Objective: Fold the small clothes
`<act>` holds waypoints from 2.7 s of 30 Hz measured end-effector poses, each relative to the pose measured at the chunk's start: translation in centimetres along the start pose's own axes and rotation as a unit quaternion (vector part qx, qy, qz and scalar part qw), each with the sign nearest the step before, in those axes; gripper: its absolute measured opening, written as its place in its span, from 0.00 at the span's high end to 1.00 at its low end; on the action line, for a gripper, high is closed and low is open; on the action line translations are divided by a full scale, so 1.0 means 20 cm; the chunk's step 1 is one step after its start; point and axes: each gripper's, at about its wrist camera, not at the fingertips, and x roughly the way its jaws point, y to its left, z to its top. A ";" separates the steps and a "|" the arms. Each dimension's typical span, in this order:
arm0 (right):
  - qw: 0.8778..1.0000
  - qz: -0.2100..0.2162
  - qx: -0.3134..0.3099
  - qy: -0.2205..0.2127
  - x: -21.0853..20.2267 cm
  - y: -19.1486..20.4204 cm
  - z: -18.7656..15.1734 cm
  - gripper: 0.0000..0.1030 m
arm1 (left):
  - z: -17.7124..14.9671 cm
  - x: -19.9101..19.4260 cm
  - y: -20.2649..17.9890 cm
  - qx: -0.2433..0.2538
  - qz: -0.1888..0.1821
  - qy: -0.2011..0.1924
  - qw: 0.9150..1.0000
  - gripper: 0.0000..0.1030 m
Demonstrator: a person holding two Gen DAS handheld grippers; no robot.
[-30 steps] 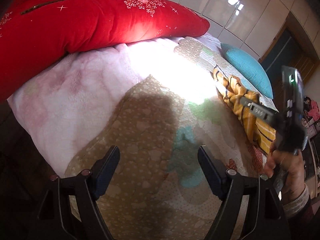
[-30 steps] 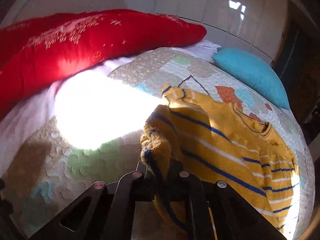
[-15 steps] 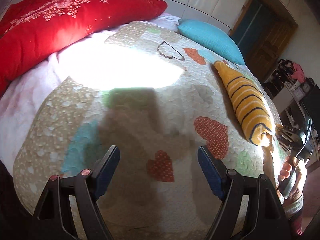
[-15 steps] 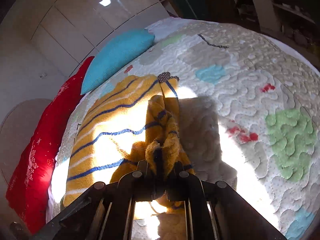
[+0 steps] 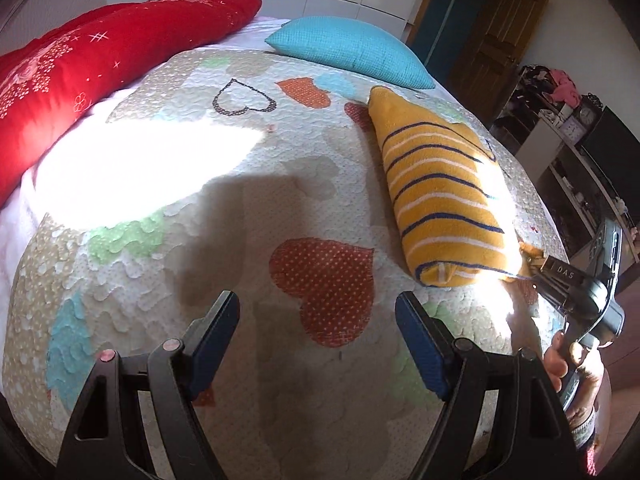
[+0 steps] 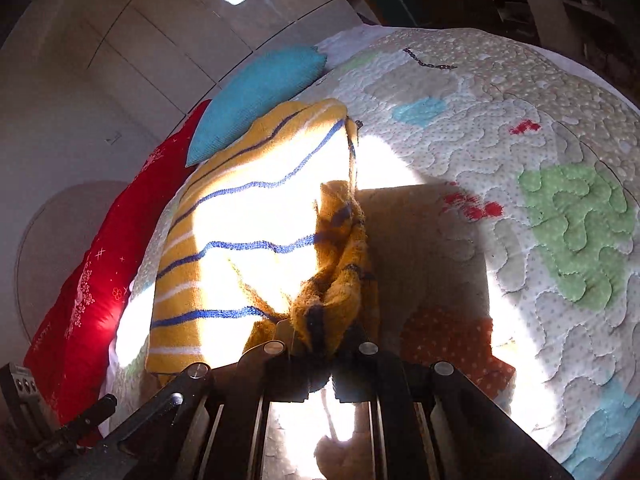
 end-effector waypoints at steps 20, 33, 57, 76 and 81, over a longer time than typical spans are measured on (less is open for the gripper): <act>0.989 0.119 0.058 0.070 0.48 -0.13 0.55 0.62 | 0.54 0.83 -0.32 -0.038 -0.213 0.113 0.970 0.20; 0.998 -0.033 -0.032 0.031 0.29 -0.09 0.52 0.64 | 0.53 0.70 -0.45 0.044 -0.070 0.091 0.992 0.22; 0.975 -0.055 -0.216 -0.005 -0.03 0.39 -0.07 0.64 | -0.01 -0.37 -0.24 0.073 0.147 -0.244 0.956 0.00; 0.987 0.013 -0.145 0.068 -0.10 0.24 -0.30 0.51 | -0.16 -0.37 -0.24 0.047 0.092 -0.162 0.981 0.00; 0.991 -0.076 -0.114 0.004 -0.36 -0.02 -0.19 0.45 | -0.19 -0.26 -0.27 0.051 0.110 -0.127 0.985 0.00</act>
